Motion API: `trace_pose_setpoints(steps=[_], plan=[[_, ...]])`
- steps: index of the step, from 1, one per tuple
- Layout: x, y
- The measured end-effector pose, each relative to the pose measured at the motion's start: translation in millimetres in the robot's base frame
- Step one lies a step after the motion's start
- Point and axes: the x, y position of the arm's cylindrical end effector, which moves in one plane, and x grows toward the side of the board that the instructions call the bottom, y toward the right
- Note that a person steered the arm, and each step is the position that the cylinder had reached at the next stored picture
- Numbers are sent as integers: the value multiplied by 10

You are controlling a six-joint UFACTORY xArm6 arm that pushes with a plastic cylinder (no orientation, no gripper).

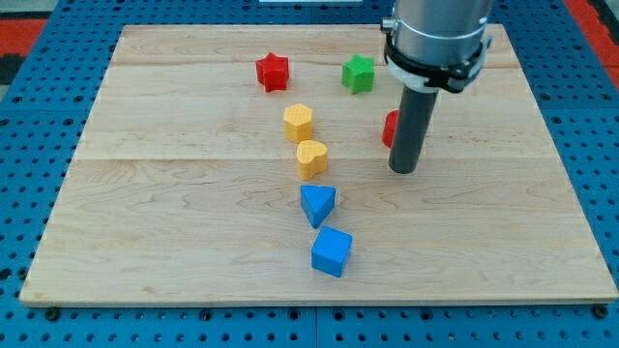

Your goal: Push the red circle between red star and green star

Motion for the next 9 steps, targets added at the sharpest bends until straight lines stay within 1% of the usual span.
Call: trace_pose_setpoints(steps=[1, 2, 3, 4, 5, 6, 8, 9], plan=[[-130, 159], [-582, -36], [-967, -458], [-990, -148], [-1318, -162], [-1357, -510], [-1350, -631], [-1267, -608]])
